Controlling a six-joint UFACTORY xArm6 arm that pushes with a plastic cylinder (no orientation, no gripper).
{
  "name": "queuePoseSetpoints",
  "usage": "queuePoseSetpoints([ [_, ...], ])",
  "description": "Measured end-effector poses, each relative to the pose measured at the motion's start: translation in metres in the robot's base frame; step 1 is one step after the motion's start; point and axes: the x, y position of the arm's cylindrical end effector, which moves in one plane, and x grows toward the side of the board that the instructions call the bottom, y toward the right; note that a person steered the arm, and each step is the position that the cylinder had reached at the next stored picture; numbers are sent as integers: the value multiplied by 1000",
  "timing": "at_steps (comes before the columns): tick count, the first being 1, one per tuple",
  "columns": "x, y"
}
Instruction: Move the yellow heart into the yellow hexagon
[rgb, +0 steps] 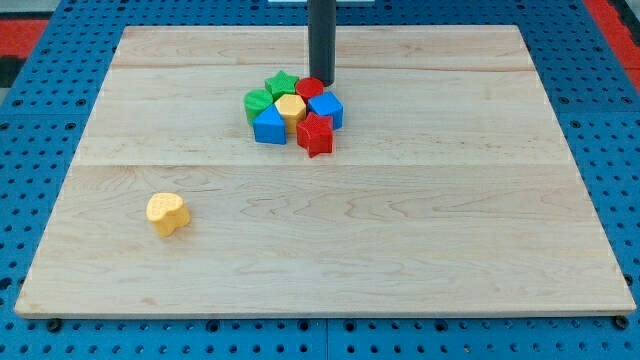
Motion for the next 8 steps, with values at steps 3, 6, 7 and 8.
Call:
queuePoseSetpoints([
  [3,-100,-139],
  [6,107,-255],
  [7,164,-277],
  [8,194,-304],
])
